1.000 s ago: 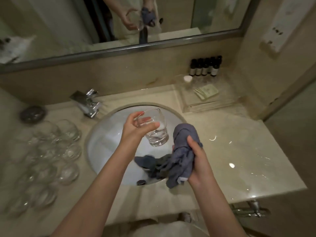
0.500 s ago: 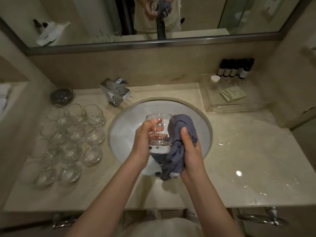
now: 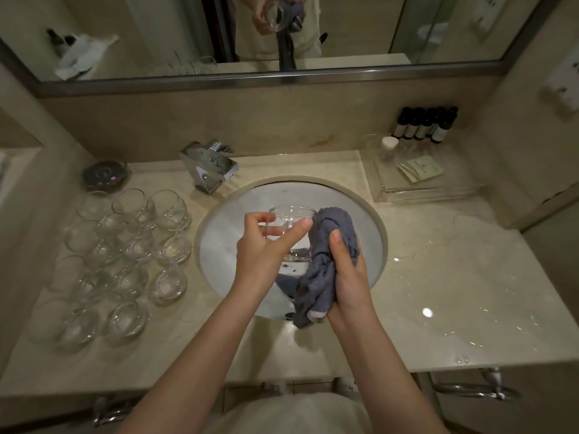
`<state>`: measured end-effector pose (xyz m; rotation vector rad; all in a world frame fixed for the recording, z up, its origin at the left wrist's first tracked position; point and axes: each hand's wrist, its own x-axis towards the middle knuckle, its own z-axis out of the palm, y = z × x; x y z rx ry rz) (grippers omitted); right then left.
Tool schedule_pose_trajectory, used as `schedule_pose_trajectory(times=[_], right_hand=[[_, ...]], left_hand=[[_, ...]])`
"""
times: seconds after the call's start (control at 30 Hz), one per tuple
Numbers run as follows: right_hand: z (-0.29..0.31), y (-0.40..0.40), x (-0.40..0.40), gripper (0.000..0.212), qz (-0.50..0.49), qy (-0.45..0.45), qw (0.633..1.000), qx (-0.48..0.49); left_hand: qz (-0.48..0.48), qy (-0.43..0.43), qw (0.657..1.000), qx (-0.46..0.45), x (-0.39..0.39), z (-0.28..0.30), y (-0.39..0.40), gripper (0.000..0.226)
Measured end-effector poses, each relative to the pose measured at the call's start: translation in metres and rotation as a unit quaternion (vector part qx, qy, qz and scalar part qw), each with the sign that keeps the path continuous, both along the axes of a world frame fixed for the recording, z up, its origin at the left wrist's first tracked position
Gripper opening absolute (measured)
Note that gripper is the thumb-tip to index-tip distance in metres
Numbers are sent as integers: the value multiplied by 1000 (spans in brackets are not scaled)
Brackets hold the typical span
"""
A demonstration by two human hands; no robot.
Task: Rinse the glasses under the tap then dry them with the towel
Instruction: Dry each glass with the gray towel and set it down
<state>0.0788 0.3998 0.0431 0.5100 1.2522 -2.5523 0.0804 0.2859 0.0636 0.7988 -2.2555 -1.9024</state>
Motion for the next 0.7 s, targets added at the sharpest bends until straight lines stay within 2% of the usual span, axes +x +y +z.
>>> schedule_pose_trajectory(times=[0.1,0.17,0.23,0.33,0.4,0.47,0.53,0.6,0.7], right_hand=[[-1,0,1,57,-13,-43,998,-35],[-2,-4,5,66,-10,-62,996,-65],[-2,-5,6,75,-12,-62,995,-79],[-2,-2,4,62,-32,-63,996,-51],[0,-1,2,63,-32,-55,997,-41],[4,-3,2,68,-34,-48,998,-22],[7,-5,2,70,-31,-37,999,-23],[8,-6,1,69,-24,-32,998,-40],[4,-7,0,63,-14,-41,997,-59]], left_hand=[[-40,-1,998,53,-4,6,-1,54],[-61,-9,993,101,-5,9,-1,46],[-73,-21,994,78,-5,10,0,52],[-56,-21,998,5,-7,8,-4,47],[-40,-7,999,-34,-5,7,-6,40],[-50,4,996,-78,-2,8,-3,45],[-61,1,995,-84,0,8,-1,71],[-60,1,998,-4,1,8,-5,82],[-86,13,978,191,4,10,-9,71]])
